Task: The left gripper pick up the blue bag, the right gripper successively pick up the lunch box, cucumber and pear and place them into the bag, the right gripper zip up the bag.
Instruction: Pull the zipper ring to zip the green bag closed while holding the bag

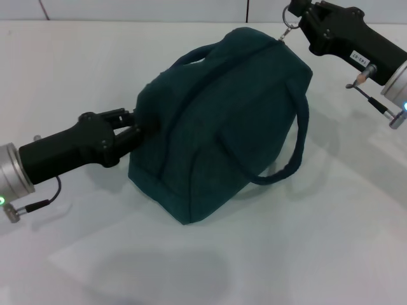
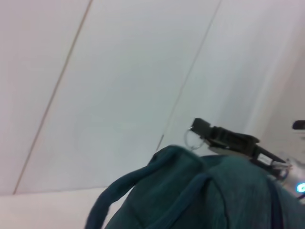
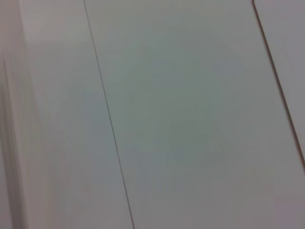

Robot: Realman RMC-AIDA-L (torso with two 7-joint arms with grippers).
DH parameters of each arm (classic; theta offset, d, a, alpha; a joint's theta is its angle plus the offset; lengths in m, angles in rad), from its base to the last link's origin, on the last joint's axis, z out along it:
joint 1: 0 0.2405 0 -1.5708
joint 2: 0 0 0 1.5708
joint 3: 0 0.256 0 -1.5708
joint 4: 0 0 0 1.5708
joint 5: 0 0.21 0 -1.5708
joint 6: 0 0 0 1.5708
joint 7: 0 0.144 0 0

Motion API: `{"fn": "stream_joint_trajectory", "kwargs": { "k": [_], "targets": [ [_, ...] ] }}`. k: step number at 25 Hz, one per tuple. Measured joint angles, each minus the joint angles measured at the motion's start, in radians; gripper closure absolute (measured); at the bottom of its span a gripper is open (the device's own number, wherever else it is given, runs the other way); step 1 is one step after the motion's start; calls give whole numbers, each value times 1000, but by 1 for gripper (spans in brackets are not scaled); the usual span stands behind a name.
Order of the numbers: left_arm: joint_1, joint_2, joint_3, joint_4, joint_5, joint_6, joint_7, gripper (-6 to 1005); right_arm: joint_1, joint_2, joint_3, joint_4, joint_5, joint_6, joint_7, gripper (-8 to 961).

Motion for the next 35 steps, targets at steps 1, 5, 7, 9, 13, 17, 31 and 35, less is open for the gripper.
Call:
{"fn": "stream_joint_trajectory", "kwargs": {
  "k": [1, 5, 7, 9, 13, 17, 31, 35],
  "targets": [
    [-2, -4, 0, 0, -3, 13, 20, 848, 0, 0, 0, 1, 0, 0, 0, 938],
    [-5, -9, 1, 8, -54, 56, 49, 663, 5, 0, 1, 1, 0, -1, 1, 938],
    [-10, -9, 2, 22, -66, 58, 15, 569, 6, 0, 1, 1, 0, -1, 3, 938],
    [-31, -7, 9, 122, -61, 56, -129, 473, 7, 0, 1, 1, 0, -1, 6, 938],
    [-54, -18, 91, 372, -50, 36, -308, 339, 6, 0, -1, 1, 0, -1, 7, 938],
    [-107, -10, 237, 604, 24, -44, -597, 264, 2, 0, -2, 2, -1, 1, 11, 938],
    [-202, -16, 768, 1096, 515, -208, -1269, 129, 1, 1, -4, 0, 0, -1, 13, 938],
    [-199, -15, 772, 1090, 522, -209, -1277, 136, 1, 1, -2, 1, 0, -1, 13, 938]
  ]
}}
